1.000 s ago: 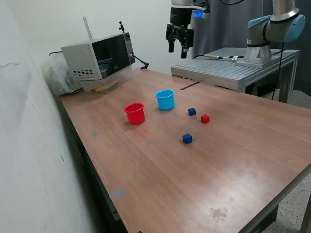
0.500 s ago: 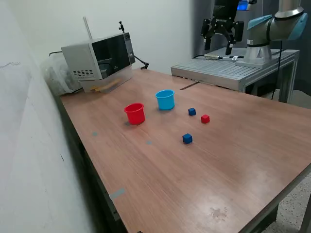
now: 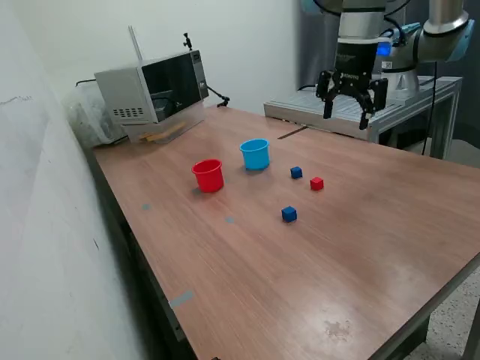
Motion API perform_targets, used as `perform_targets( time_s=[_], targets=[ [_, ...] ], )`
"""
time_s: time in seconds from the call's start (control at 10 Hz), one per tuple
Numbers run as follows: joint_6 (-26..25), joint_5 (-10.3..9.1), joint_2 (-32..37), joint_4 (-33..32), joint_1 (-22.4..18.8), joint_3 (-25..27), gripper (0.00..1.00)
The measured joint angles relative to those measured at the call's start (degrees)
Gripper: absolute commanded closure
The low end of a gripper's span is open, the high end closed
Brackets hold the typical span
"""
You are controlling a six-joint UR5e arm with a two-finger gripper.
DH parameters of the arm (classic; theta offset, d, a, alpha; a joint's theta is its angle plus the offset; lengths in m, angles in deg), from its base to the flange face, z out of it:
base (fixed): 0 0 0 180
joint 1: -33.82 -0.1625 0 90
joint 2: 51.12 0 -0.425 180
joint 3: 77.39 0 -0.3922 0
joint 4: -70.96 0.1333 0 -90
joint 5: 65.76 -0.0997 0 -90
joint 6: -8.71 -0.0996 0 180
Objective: Place red objects in the red bin, and blue objects in the blue bin.
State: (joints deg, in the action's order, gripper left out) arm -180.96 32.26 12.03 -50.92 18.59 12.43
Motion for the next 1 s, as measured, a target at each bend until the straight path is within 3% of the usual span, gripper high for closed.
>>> perform_targets(
  time_s=[0.4, 1.0],
  targets=[
    [-1.29, -0.56, -8.73, -1.54, -0.14, -7.02, 0.0],
    [-8.42, -0.37, -17.68, -1.98, -0.16, -14.47, 0.0]
  ],
)
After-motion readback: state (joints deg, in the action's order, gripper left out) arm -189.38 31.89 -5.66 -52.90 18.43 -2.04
